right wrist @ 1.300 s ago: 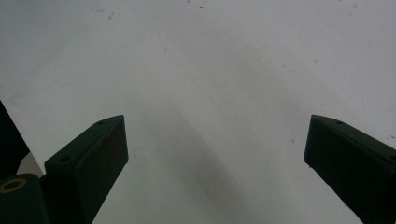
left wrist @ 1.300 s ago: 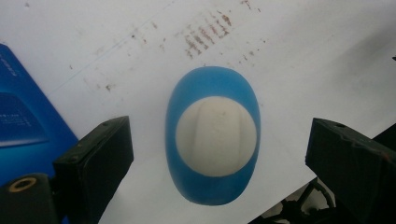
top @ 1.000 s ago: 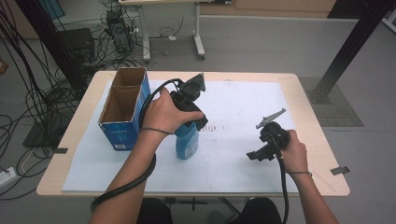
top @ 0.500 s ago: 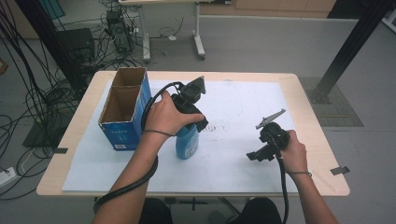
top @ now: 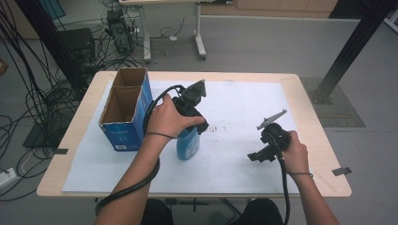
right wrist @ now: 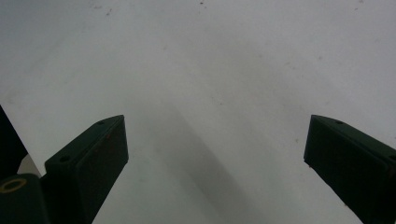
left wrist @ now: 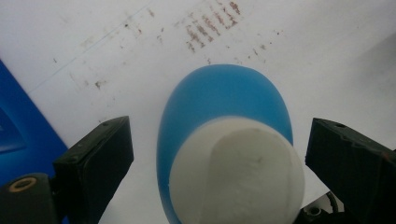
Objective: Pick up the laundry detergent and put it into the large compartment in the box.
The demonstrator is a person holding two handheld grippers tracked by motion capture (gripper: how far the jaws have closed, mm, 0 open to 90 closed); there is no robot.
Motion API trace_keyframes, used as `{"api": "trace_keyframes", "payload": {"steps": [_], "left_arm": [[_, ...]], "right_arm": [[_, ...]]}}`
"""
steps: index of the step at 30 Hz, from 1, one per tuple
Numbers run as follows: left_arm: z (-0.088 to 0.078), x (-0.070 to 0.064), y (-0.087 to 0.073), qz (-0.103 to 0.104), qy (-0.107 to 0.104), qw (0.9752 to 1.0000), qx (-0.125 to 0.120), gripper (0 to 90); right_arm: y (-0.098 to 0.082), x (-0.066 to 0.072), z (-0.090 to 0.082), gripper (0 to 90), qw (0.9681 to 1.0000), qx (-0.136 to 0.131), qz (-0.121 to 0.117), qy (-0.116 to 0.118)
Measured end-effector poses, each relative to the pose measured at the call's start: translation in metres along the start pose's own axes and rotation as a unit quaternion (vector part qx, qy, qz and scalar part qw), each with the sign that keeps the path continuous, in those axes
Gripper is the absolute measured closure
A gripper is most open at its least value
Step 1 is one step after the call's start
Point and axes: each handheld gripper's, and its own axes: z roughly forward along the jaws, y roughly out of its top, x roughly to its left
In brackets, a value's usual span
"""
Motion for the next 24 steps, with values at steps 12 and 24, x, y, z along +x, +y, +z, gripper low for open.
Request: {"api": "trace_keyframes", "payload": {"steps": [12,24], "left_arm": [[-0.0014,0.0009,0.0000,0.000,0.000,1.0000,-0.001,8.1],[-0.0028,0.0012,0.0000,-0.001,0.000,1.0000,-0.002,8.1]], "right_arm": [[0.0003,0.0000,0.0007,6.1,1.0000,0.000,0.000,0.001],[0.0007,0.0003,0.0002,6.1,1.0000,0.000,-0.001,-0.001]]}}
